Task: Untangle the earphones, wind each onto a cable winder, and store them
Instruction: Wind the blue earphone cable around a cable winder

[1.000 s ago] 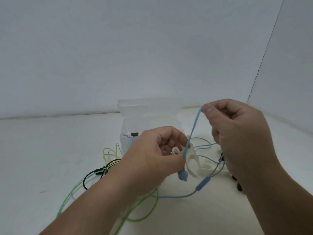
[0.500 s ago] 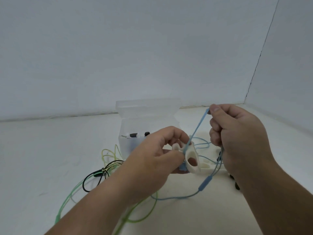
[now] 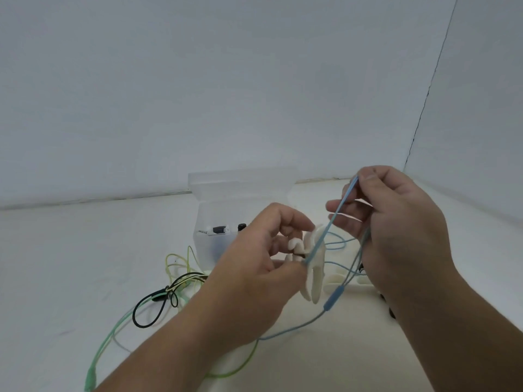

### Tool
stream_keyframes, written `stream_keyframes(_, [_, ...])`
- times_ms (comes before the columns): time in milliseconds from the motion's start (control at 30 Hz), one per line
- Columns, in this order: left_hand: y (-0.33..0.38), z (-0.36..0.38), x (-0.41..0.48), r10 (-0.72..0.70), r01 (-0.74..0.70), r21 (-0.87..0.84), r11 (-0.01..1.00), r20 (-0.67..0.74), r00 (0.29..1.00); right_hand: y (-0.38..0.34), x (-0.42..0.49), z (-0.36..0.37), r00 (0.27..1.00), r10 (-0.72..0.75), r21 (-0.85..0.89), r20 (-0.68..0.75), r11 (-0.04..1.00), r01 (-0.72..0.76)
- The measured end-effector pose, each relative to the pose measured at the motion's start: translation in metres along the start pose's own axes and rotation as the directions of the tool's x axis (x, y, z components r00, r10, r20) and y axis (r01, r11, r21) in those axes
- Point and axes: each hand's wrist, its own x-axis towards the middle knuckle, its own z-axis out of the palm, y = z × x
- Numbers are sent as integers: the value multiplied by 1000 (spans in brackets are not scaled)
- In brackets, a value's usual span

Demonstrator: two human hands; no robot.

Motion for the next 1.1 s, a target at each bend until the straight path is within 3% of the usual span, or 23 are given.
stream_keyframes(133, [-1, 1, 0, -19, 20, 36, 999, -28, 999, 1, 1, -1, 998, -62, -56, 7, 997, 62])
stream_keyframes(333, [1, -2, 4, -66, 51, -217, 975, -62, 996, 9, 3, -6, 997, 15, -169, -70, 985, -26])
stream_keyframes(467, [0, -6, 6, -78, 53, -310, 949, -68, 995, 9, 4, -6, 997, 9, -134, -79, 991, -19])
stream_keyframes(600, [-2, -5, 8, -103, 71, -310, 948, -87, 991, 6, 5, -7, 997, -43, -106, -71, 994, 35])
stream_keyframes(800, [-1, -6, 5, -87, 91, -297, 951, 26, 996, 11, 6, -8, 993, -27, -144, -112, 990, 11])
stream_keyframes(967, [-2, -5, 7, -152, 137, -277, 951, -31, 988, 8, 5, -8, 992, -63, -110, -108, 993, 51])
stream_keyframes(1100, [3, -6, 5, -117, 117, -258, 959, 18, 993, 11, 5, -9, 993, -34, -152, -115, 988, 17])
